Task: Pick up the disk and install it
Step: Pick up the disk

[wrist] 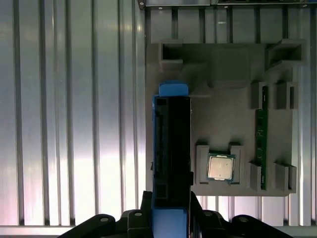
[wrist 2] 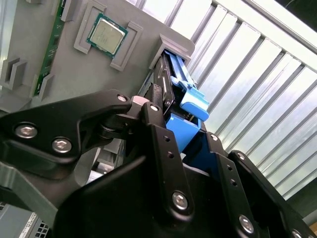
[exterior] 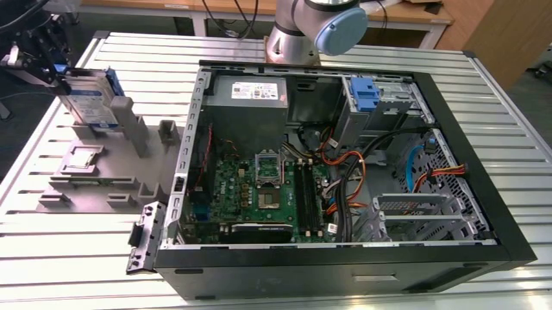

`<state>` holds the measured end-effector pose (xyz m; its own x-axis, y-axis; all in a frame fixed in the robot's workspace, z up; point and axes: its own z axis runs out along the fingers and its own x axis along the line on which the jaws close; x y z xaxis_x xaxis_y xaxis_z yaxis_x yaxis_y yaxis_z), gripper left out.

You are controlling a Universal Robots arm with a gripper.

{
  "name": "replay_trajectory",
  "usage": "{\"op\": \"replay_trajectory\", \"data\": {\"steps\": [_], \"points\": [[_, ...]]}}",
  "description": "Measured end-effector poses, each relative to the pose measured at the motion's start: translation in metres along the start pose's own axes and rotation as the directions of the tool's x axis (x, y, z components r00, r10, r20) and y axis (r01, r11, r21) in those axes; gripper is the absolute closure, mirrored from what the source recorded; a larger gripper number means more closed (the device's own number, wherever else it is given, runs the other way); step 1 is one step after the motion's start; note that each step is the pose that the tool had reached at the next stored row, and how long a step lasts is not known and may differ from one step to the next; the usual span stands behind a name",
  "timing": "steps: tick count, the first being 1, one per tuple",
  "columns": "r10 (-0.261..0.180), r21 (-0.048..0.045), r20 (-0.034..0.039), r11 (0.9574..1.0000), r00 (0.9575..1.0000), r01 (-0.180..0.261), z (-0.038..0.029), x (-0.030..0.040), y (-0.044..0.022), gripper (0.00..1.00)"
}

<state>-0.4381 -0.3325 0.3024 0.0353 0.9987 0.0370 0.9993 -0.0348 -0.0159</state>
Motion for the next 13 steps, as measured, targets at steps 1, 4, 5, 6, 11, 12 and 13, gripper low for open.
{"op": "replay_trajectory", "data": {"steps": [1, 4, 5, 6, 11, 12, 13], "points": [[0.0, 0.0, 0.0, 1.0, 1.0, 0.0, -0.0007, 0.0, 0.0, 0.63], [0.0, -0.0001, 0.0002, 1.0, 1.0, 0.0, -0.0032, 0.0001, 0.0, 0.63], [0.0, 0.0, 0.0003, 1.0, 1.0, 0.0, -0.004, 0.0001, 0.0, 0.63], [0.0, -0.0001, 0.0004, 1.0, 1.0, 0.0, -0.0049, 0.0002, -0.0001, 0.63], [0.0, 0.0, 0.0012, 1.0, 1.0, 0.0, -0.0091, 0.0003, -0.0002, 0.63], [0.0, 0.0, 0.0014, 1.0, 1.0, 0.0, -0.0099, 0.0004, -0.0002, 0.63], [0.0, -0.0001, 0.0015, 1.0, 1.0, 0.0, -0.0106, 0.0004, -0.0002, 0.63]]}}
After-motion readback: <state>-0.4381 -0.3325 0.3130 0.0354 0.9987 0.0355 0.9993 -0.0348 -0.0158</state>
